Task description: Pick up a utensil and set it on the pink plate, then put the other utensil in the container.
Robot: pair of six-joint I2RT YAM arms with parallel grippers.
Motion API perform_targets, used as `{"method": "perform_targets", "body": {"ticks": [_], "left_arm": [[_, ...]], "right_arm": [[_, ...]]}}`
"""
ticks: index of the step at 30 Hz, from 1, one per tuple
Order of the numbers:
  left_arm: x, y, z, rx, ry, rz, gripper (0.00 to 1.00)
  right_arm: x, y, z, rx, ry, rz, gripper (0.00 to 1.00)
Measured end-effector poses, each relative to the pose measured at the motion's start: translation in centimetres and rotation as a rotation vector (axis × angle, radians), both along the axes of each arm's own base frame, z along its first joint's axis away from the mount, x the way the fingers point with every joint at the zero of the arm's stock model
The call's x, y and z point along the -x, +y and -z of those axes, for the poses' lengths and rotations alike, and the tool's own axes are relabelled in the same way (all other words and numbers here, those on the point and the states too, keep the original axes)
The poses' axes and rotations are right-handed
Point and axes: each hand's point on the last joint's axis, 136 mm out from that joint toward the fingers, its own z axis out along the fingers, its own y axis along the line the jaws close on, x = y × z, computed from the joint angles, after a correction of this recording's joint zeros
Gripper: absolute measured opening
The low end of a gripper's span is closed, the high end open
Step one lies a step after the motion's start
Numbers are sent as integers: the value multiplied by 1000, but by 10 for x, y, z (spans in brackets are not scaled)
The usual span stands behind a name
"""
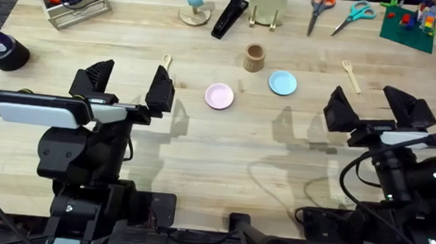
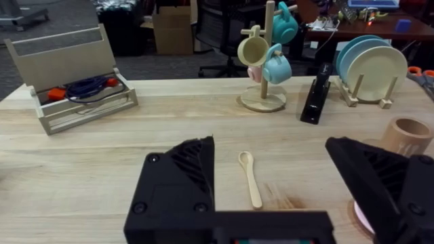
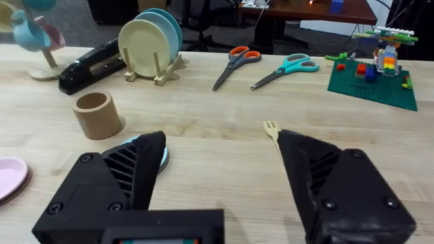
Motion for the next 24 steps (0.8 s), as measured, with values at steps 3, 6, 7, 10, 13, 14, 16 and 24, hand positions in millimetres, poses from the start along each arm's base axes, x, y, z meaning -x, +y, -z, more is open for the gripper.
{"method": "perform_targets", "body": {"ticks": [3, 6, 7, 10, 13, 14, 16, 24], "left_arm": [[0, 0, 0, 0, 0, 0, 993], [0, 0, 0, 0, 0, 0, 993], [0, 0, 0, 0, 0, 0, 993], [0, 0, 0, 0, 0, 0, 993], [0, 0, 0, 0, 0, 0, 993], [0, 0, 0, 0, 0, 0, 993], [0, 0, 0, 0, 0, 0, 992], [0, 0, 0, 0, 0, 0, 993]], "right_arm": [[0, 0, 1, 0, 5, 1, 995], [0, 0, 1, 0, 5, 1, 995], [0, 0, 1, 0, 5, 1, 995], [0, 0, 1, 0, 6, 1, 996], [0, 0, 2, 0, 7, 1, 996], [0, 0, 2, 0, 8, 1, 995], [0, 0, 2, 0, 10, 1, 995], [0, -1, 4, 0, 17, 2, 996]]}}
